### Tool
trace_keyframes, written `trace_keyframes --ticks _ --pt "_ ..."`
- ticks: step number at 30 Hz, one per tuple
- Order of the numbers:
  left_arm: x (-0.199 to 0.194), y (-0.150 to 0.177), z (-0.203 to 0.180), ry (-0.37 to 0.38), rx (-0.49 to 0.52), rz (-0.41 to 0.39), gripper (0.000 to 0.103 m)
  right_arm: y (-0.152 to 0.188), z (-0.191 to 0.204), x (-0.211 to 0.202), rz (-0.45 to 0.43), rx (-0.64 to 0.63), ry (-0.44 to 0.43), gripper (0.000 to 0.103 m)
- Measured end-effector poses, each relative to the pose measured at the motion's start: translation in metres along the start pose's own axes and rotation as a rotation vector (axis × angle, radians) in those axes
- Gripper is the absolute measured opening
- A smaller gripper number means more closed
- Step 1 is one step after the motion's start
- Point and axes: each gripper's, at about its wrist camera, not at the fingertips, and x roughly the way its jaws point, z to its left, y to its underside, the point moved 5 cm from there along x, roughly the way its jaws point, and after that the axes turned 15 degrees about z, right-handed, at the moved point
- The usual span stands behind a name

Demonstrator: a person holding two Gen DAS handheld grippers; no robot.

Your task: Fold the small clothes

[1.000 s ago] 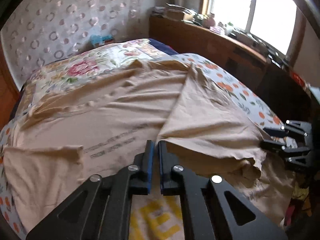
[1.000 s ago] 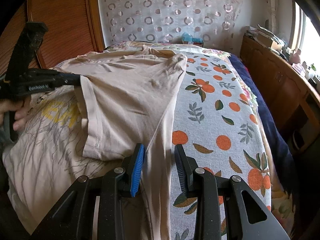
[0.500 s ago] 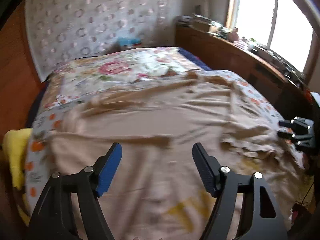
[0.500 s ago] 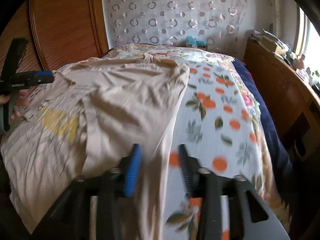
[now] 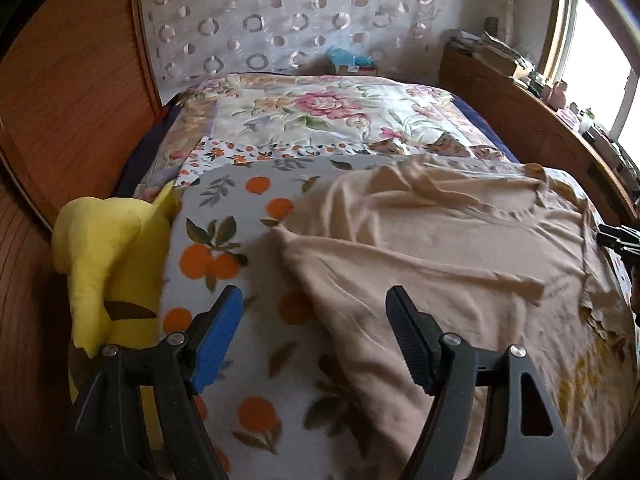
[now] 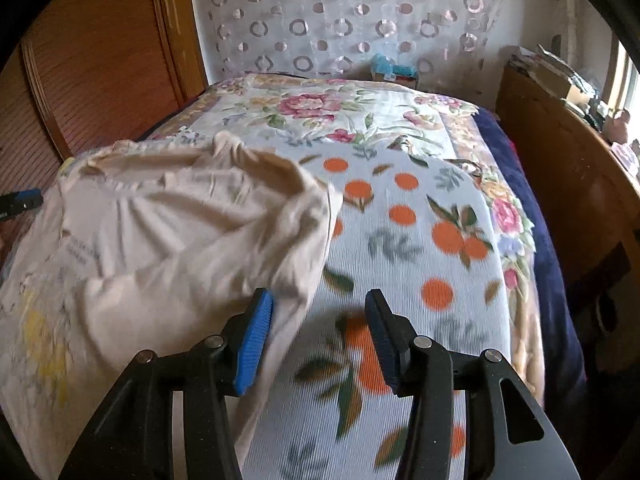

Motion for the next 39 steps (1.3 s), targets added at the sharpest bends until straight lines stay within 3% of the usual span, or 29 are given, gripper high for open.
trace_keyframes --ticks 13,16,21,22,24,32,39 --pt "0.022 -0.021 0.005 0.029 0.032 0.009 0.074 -0.046 0.001 0.035 -0.011 -0.074 -0.005 0.049" --pt "0.022 -0.023 0.003 0.039 0.049 -0.002 0.057 -0.045 0.003 0.038 -0.016 -0.096 -0.019 0.039" --pt "0.022 -0.029 0.002 0.045 0.067 -0.004 0.024 -0.043 0.001 0.039 -0.013 -0.115 -0.047 0.011" --pt "0.022 -0.029 0.001 0.05 0.068 -0.001 0.022 -0.043 0.0 0.039 -0.013 -0.117 -0.047 0.008" --pt "0.019 -0.03 -0.002 0.048 0.082 -0.002 0.007 -0.042 0.001 0.036 -0.02 -0.117 -0.038 0.006" --pt "-0.052 -0.017 -0.027 0.028 0.13 -0.16 0.005 -0.032 0.01 -0.028 -0.193 -0.076 -0.033 0.005" --pt "-0.141 0.022 -0.043 0.058 0.169 -0.31 0.005 0.014 0.033 -0.11 -0.324 -0.103 -0.035 0.005"
